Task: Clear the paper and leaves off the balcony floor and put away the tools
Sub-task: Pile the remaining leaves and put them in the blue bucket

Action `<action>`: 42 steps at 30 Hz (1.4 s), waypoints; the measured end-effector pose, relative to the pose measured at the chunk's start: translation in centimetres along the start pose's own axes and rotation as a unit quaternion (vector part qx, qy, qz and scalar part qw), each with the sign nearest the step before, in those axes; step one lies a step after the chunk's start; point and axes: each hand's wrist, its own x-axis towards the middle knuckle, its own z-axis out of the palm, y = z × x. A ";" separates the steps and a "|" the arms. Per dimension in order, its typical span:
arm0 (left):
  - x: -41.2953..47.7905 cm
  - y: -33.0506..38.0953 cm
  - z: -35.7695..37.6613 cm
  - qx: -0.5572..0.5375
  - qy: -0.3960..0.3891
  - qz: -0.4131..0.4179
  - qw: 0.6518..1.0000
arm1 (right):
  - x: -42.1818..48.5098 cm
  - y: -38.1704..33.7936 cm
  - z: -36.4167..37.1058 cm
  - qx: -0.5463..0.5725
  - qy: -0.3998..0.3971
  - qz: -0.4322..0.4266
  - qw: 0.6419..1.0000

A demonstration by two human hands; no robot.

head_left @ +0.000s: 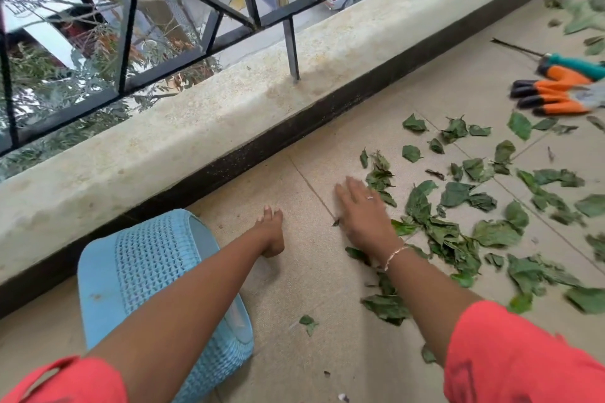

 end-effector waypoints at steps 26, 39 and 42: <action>-1.1 0.3 -0.1 0.036 0.006 -0.006 0.999 | -16.1 -11.9 5.8 0.462 0.049 0.235 0.854; -0.8 0.7 0.3 0.036 0.019 -0.008 0.999 | -9.3 -1.0 -0.2 0.282 0.206 0.436 0.830; -0.7 1.1 0.3 0.026 0.026 -0.016 0.999 | -7.1 -1.9 -0.8 0.308 0.173 0.336 0.873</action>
